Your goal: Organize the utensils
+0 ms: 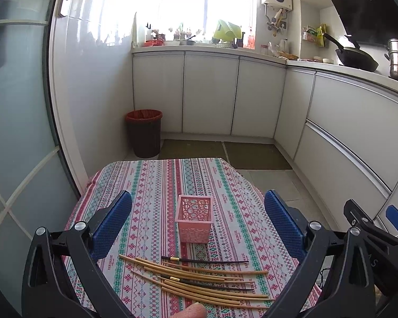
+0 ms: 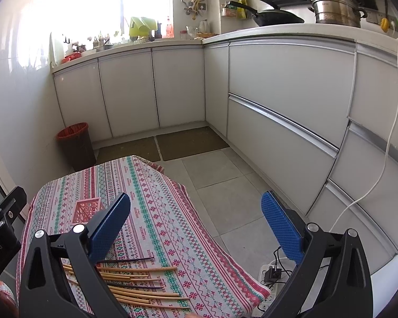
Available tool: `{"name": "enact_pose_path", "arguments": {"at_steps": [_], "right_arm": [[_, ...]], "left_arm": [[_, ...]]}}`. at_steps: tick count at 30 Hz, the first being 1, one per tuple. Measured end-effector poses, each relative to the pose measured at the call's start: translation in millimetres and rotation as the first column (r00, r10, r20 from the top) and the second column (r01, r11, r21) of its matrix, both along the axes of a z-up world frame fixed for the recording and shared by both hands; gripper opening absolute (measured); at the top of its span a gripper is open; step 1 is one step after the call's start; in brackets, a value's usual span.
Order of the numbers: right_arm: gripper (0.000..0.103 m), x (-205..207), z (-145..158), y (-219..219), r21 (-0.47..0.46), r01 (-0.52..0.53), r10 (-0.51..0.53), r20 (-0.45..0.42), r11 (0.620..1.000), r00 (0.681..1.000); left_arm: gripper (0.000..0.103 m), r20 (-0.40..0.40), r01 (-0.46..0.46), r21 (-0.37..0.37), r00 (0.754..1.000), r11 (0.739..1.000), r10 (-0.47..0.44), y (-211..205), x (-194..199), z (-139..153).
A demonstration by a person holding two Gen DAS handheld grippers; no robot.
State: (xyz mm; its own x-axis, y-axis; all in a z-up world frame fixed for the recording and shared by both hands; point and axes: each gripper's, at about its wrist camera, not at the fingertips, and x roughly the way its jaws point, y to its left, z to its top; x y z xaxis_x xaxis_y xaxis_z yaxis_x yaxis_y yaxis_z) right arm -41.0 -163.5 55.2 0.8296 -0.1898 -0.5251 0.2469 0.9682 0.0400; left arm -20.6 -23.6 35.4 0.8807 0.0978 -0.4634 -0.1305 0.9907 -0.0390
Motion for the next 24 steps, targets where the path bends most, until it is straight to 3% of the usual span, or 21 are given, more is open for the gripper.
{"name": "enact_pose_path", "arguments": {"at_steps": [14, 18, 21, 24], "right_arm": [[0.096, 0.5, -4.1, -0.6, -0.007, 0.006, -0.006, -0.009, 1.0, 1.0], [0.096, 4.9, -6.3, -3.3, -0.009, 0.024, -0.024, -0.054, 1.0, 0.998], [0.096, 8.3, -6.5, -10.9, 0.03, 0.02, -0.018, -0.064, 0.999, 0.998], [0.096, 11.6, -6.4, -25.5, 0.1, 0.04, -0.03, -0.097, 0.994, 0.995]], "left_arm": [[0.096, -0.019, -0.001, 0.008, 1.0, 1.0, 0.001, -1.8, 5.6, -2.5], [0.096, -0.098, 0.063, 0.009, 0.993, 0.998, -0.062, -4.4, 20.4, -15.0], [0.096, -0.203, 0.166, 0.05, 0.967, 0.985, -0.153, -16.2, 38.7, -35.8], [0.096, -0.317, 0.304, 0.027, 0.906, 0.952, -0.28, -32.5, 55.5, -62.6]]}}
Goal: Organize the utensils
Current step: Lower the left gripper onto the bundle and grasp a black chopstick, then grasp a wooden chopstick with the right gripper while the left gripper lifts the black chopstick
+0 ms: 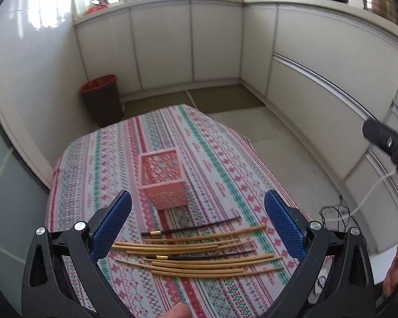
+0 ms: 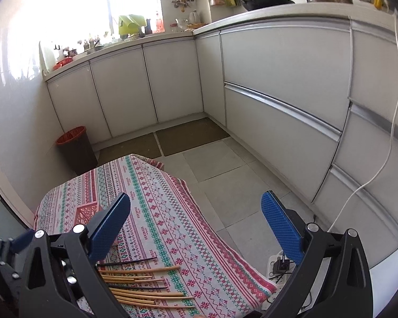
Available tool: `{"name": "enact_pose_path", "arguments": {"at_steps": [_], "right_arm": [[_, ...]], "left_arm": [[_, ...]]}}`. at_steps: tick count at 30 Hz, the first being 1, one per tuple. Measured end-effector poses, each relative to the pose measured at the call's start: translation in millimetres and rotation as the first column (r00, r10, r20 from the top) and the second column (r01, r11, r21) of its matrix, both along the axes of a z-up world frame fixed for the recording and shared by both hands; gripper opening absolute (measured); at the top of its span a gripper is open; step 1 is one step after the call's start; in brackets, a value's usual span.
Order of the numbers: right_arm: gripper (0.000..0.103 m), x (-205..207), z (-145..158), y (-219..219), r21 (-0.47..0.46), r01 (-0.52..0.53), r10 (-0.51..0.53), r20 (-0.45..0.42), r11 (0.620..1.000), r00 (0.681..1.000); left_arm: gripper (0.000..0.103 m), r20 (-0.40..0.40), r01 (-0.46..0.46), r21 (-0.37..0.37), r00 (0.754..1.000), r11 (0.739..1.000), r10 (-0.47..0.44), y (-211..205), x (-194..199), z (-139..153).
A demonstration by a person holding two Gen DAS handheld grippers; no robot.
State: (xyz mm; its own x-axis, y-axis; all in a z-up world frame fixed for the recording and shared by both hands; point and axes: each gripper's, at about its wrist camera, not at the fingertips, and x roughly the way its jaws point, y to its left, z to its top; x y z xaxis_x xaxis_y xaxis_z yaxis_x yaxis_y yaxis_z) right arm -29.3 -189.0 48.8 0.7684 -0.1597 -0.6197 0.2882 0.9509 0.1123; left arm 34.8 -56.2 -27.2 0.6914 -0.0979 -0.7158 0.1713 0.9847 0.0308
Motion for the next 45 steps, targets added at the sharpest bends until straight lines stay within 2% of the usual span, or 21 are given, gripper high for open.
{"name": "enact_pose_path", "arguments": {"at_steps": [2, 4, 6, 8, 12, 14, 16, 17, 21, 24, 28, 32, 37, 40, 42, 45], "right_arm": [[0.096, 3.4, -2.9, -17.3, 0.105, 0.023, -0.021, -0.013, 0.994, 1.0], [0.096, 6.6, -6.7, -32.5, 0.17, 0.051, -0.049, -0.019, 0.984, 0.999], [0.096, 8.9, -12.3, -44.0, 0.196, 0.08, -0.075, -0.033, 0.977, 0.997], [0.096, 11.4, -20.0, -51.6, 0.193, 0.1, -0.092, -0.053, 0.976, 0.994], [0.096, 23.2, -38.0, -62.7, 0.284, 0.111, -0.077, -0.127, 0.952, 0.989], [0.096, 28.6, -48.9, -68.4, 0.343, 0.116, -0.062, -0.165, 0.932, 0.984], [0.096, 35.5, -63.3, -71.6, 0.406, 0.119, -0.031, -0.217, 0.906, 0.976], [0.096, 39.0, -69.6, -72.4, 0.427, 0.12, -0.014, -0.243, 0.896, 0.97], [0.096, 46.5, -94.2, -71.0, 0.485, 0.142, 0.033, -0.335, 0.863, 0.942], [0.096, 49.0, -101.8, -69.2, 0.492, 0.15, 0.042, -0.358, 0.857, 0.933], [0.096, 51.1, -110.1, -68.6, 0.502, 0.162, 0.047, -0.379, 0.849, 0.924], [0.096, 54.5, -134.0, -68.3, 0.568, 0.209, 0.081, -0.443, 0.796, 0.893], [0.096, 60.1, -170.6, -58.5, 0.66, 0.279, 0.143, -0.509, 0.697, 0.849], [0.096, 65.6, -187.4, -48.7, 0.697, 0.309, 0.153, -0.517, 0.648, 0.842], [0.096, 70.6, -191.7, -44.2, 0.712, 0.318, 0.144, -0.507, 0.627, 0.85], [0.095, 79.1, -198.5, -34.3, 0.708, 0.328, 0.124, -0.505, 0.625, 0.854]], "left_arm": [[0.096, -0.046, 0.084, -0.005, 0.995, 0.996, -0.084, -12.8, 7.2, -13.9], [0.096, -0.096, 0.182, -0.047, 0.978, 0.982, -0.186, -25.4, 17.7, -24.0], [0.096, -0.166, 0.306, -0.118, 0.932, 0.945, -0.322, -39.9, 34.2, -37.8], [0.096, -0.292, 0.376, -0.124, 0.871, 0.918, -0.396, -56.1, 52.6, -62.4], [0.094, -0.443, 0.385, -0.062, 0.816, 0.921, -0.371, -70.1, 82.2, -107.4], [0.083, -0.52, 0.387, -0.042, 0.779, 0.921, -0.351, -71.7, 95.8, -130.7], [0.066, -0.569, 0.398, -0.016, 0.751, 0.917, -0.336, -67.0, 104.3, -144.3], [0.065, -0.581, 0.399, -0.007, 0.745, 0.917, -0.328, -65.8, 107.2, -149.6], [0.05, -0.598, 0.4, 0.019, 0.739, 0.916, -0.311, -64.4, 113.7, -168.0], [0.033, -0.598, 0.412, 0.039, 0.739, 0.91, -0.31, -64.8, 117.4, -173.4], [0.03, -0.606, 0.42, 0.062, 0.737, 0.905, -0.3, -61.4, 119.3, -175.8], [0.026, -0.586, 0.464, 0.084, 0.739, 0.882, -0.333, -58.0, 113.6, -178.2], [0.015, -0.537, 0.459, 0.096, 0.771, 0.883, -0.342, -51.4, 102.0, -178.2], [0.012, -0.471, 0.454, 0.158, 0.815, 0.877, -0.337, -44.1, 96.6, -171.8], [0.011, -0.425, 0.444, 0.165, 0.838, 0.881, -0.343, -35.0, 92.0, -161.3], [0.01, -0.339, 0.426, 0.158, 0.871, 0.891, -0.357, -15.1, 76.7, -125.2]]}}
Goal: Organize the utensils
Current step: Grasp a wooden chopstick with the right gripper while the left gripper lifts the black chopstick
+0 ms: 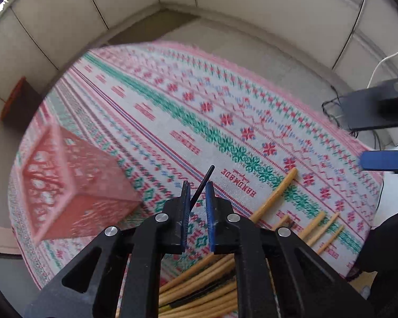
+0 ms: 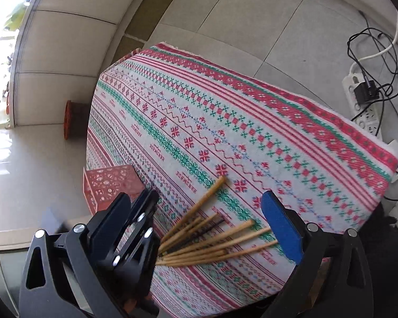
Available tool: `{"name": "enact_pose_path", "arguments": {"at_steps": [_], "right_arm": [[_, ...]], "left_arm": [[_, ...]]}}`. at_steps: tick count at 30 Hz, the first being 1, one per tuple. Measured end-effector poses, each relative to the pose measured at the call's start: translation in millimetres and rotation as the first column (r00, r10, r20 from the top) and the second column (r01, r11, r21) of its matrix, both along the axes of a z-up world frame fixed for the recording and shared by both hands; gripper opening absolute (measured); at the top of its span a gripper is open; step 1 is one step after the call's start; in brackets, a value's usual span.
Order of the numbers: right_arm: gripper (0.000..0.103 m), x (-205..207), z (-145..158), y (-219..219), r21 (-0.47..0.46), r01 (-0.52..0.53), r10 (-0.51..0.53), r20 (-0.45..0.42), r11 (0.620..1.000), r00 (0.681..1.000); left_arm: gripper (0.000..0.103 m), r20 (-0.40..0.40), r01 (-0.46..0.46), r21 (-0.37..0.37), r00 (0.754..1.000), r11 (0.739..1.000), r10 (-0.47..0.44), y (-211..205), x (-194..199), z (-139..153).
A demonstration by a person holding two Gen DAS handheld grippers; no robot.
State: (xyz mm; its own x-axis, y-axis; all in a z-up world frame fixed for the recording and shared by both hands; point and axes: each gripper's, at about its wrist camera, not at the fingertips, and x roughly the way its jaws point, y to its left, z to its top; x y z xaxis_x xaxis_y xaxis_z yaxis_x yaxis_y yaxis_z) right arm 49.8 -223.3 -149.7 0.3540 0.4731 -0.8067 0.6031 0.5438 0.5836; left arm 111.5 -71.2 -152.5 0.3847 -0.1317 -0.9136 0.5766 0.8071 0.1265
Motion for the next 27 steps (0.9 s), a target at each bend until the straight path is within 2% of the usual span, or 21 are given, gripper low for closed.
{"name": "enact_pose_path", "arguments": {"at_steps": [3, 6, 10, 14, 15, 19, 21, 22, 23, 25, 27], "right_arm": [[0.087, 9.6, -9.8, 12.3, -0.013, -0.005, 0.005, -0.026, 1.0, 1.0], [0.074, 18.8, -19.9, 26.8, -0.028, -0.016, 0.014, -0.06, 0.999, 0.998], [0.061, 29.2, -30.8, 49.0, -0.105, -0.043, 0.03, -0.118, 0.994, 0.993], [0.062, 36.4, -43.1, 67.2, -0.174, -0.054, 0.021, -0.183, 0.983, 0.983], [0.062, 39.2, -39.7, 72.7, -0.219, -0.057, 0.016, -0.181, 0.974, 0.983], [0.062, 44.4, -37.2, 83.6, -0.298, -0.05, -0.013, -0.207, 0.953, 0.978], [0.051, 45.1, -35.7, 86.8, -0.334, -0.044, -0.028, -0.206, 0.942, 0.978], [0.028, 46.0, -36.2, 88.3, -0.343, -0.042, -0.027, -0.195, 0.938, 0.98], [0.02, 49.0, -38.5, 89.2, -0.339, -0.049, -0.017, -0.188, 0.939, 0.982], [0.018, 51.1, -40.2, 82.2, -0.293, -0.027, -0.024, -0.169, 0.956, 0.985], [0.015, 50.6, -45.9, 74.2, -0.194, -0.012, -0.015, -0.135, 0.981, 0.991]], "left_arm": [[0.01, 0.077, -0.01, -0.053, 0.997, 0.999, 0.014, 14.4, -24.6, 38.1], [0.008, 0.145, -0.023, -0.106, 0.989, 0.994, 0.038, 24.0, -48.7, 69.8], [0.005, 0.215, -0.05, -0.145, 0.973, 0.988, 0.081, 47.3, -69.8, 94.9], [0.004, 0.255, -0.081, -0.196, 0.958, 0.977, 0.13, 70.9, -81.0, 116.3], [0.004, 0.265, -0.083, -0.208, 0.954, 0.975, 0.137, 73.2, -80.5, 119.8], [0.003, 0.306, -0.085, -0.237, 0.939, 0.968, 0.157, 77.7, -81.2, 135.8], [0.003, 0.31, -0.086, -0.252, 0.937, 0.964, 0.165, 78.4, -86.1, 140.7], [0.003, 0.31, -0.085, -0.261, 0.936, 0.962, 0.167, 79.1, -86.3, 141.6], [0.003, 0.311, -0.085, -0.266, 0.935, 0.96, 0.169, 80.7, -86.1, 141.2], [0.003, 0.313, -0.088, -0.275, 0.933, 0.958, 0.175, 83.3, -88.8, 142.9], [0.003, 0.315, -0.098, -0.289, 0.929, 0.952, 0.191, 86.4, -90.5, 145.1]]}}
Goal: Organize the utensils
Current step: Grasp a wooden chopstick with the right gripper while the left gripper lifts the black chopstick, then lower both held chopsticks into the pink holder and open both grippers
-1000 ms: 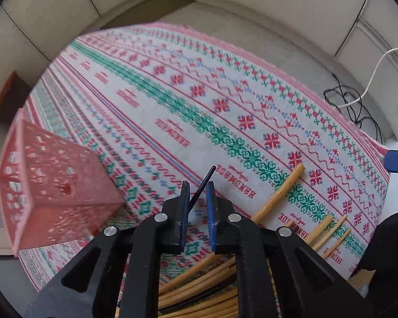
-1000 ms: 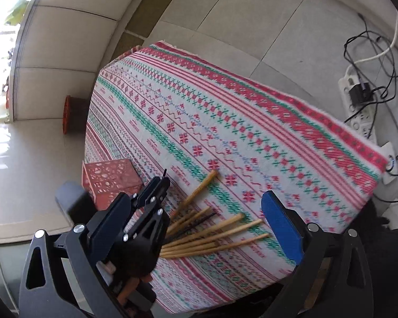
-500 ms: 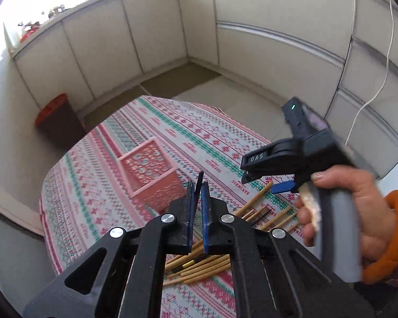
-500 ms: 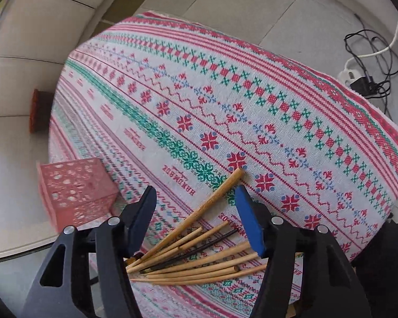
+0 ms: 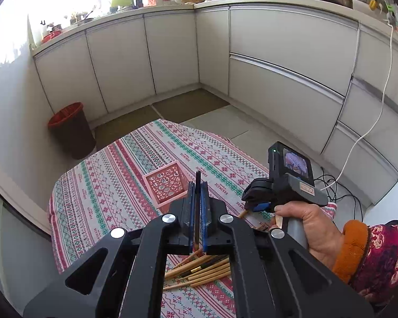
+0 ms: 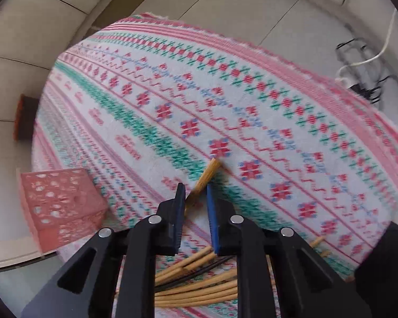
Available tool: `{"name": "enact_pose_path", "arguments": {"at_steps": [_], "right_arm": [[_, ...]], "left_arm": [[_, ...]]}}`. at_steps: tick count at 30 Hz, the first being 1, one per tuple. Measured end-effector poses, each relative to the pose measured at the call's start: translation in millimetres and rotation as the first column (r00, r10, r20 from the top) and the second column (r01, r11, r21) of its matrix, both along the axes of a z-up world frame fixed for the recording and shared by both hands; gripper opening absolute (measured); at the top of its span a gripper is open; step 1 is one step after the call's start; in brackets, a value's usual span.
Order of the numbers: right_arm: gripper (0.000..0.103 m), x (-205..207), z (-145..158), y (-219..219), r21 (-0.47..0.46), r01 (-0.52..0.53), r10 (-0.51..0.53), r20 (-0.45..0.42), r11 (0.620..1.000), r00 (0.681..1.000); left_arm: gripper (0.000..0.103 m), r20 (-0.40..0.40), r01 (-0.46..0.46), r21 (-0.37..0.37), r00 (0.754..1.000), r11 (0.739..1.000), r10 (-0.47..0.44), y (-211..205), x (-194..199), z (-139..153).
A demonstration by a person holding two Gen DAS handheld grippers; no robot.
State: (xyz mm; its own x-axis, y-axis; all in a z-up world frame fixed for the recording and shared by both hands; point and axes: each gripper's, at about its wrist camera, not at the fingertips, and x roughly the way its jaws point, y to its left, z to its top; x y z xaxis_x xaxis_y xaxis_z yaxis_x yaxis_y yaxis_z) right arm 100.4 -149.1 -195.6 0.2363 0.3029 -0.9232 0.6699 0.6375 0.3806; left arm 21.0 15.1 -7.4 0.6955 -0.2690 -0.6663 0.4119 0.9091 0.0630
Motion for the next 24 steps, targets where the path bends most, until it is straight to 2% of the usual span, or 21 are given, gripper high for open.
{"name": "enact_pose_path", "arguments": {"at_steps": [3, 7, 10, 16, 21, 24], "right_arm": [[0.013, 0.3, 0.7, -7.7, 0.095, -0.016, 0.01, 0.065, 0.995, 0.998], [0.011, 0.7, 25.6, -10.9, 0.127, -0.09, 0.067, 0.179, 0.988, 0.982], [0.011, -3.7, 52.2, -10.9, 0.096, -0.136, 0.108, 0.255, 0.986, 0.961], [0.009, -25.6, 106.4, -1.4, 0.006, -0.229, 0.209, 0.385, 0.973, 0.899], [0.008, -45.4, 151.8, 11.0, -0.126, -0.3, 0.323, 0.474, 0.946, 0.819], [0.008, -57.6, 171.8, 11.8, -0.181, -0.316, 0.363, 0.505, 0.931, 0.783]], "left_arm": [[0.003, 0.004, -0.01, -0.033, 1.0, 0.999, 0.01, 6.7, -1.8, 5.2], [0.003, 0.017, -0.023, -0.062, 1.0, 0.998, 0.024, 14.1, -5.0, 12.5], [0.003, 0.032, -0.036, -0.076, 0.999, 0.996, 0.038, 18.0, -7.2, 18.4], [0.003, 0.053, -0.066, -0.12, 0.996, 0.991, 0.072, 27.0, -11.6, 32.5], [0.003, 0.062, -0.088, -0.129, 0.993, 0.988, 0.097, 33.1, -14.5, 37.8], [0.003, 0.068, -0.103, -0.132, 0.991, 0.986, 0.112, 35.6, -17.0, 41.0]]}}
